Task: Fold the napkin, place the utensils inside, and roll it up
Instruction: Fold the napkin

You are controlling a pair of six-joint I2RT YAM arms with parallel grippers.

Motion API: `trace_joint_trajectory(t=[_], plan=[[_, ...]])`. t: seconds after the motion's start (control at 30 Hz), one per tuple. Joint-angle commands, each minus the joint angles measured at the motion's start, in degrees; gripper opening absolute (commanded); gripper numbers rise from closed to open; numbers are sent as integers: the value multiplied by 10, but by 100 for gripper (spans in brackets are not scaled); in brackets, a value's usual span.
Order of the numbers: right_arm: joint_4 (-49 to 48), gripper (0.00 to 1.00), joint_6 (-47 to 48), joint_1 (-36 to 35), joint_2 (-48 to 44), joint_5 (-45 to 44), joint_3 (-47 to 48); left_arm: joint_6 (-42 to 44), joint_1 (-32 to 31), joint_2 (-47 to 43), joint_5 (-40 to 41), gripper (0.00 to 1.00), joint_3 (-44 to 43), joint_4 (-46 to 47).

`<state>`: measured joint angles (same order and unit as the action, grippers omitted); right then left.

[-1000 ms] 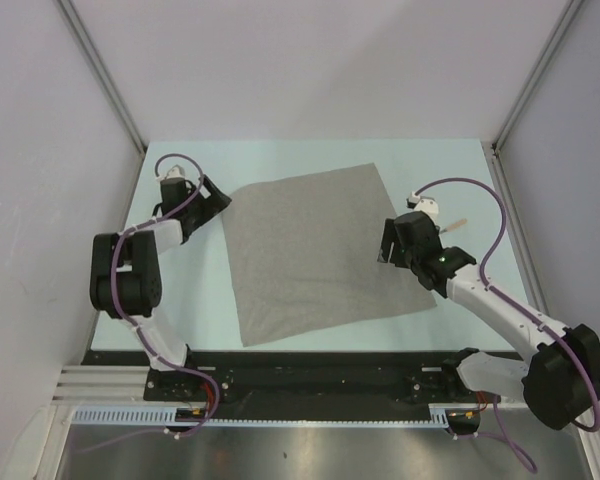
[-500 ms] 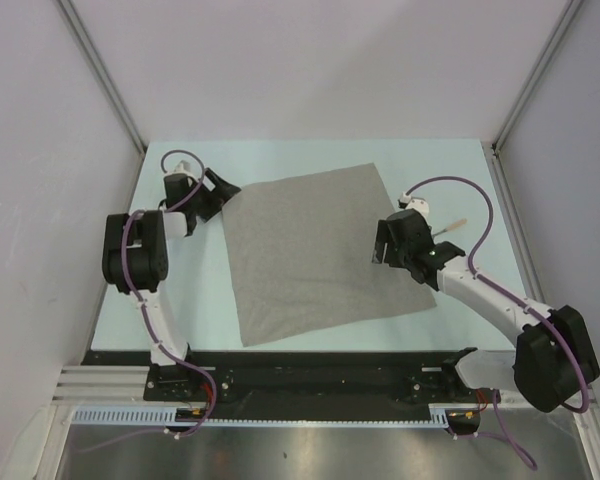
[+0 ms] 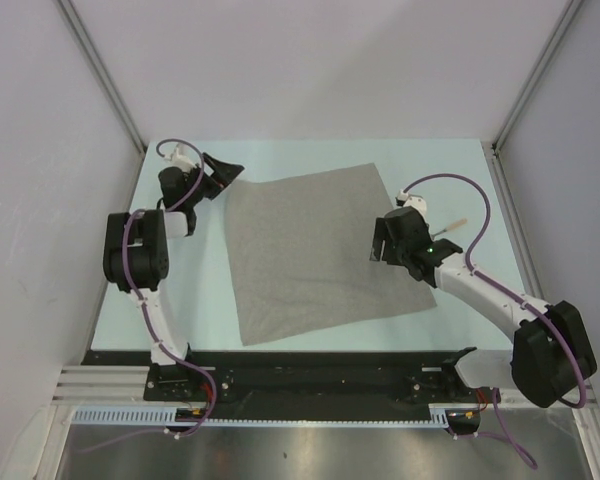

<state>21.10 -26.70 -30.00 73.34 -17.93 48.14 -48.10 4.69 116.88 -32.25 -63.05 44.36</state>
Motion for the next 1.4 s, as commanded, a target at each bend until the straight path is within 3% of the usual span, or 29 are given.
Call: trace_joint_trajectory(t=[0.0,0.13,0.3,0.4,0.53,0.9,1.37], plan=[[-12,77,2,-6,7,-4,17,64,1,-50,39,96,-11,-30],[-11,77,1,-9,9,-8,17,120,1,-36,135,96,-58,-237],[-9,77,4,-10,13,-9,19,145,-5,-33,191,96,-68,-284],[-11,77,4,-12,17,-9,20,155,-7,-19,206,90,-98,-312],[-15,77,4,-14,23,-3,24,147,-8,30,233,82,-190,-416],[11,78,7,-16,26,-8,52,125,-9,109,187,75,-263,-496],[23,78,2,-19,-13,-11,40,99,-13,163,122,51,-294,-513]])
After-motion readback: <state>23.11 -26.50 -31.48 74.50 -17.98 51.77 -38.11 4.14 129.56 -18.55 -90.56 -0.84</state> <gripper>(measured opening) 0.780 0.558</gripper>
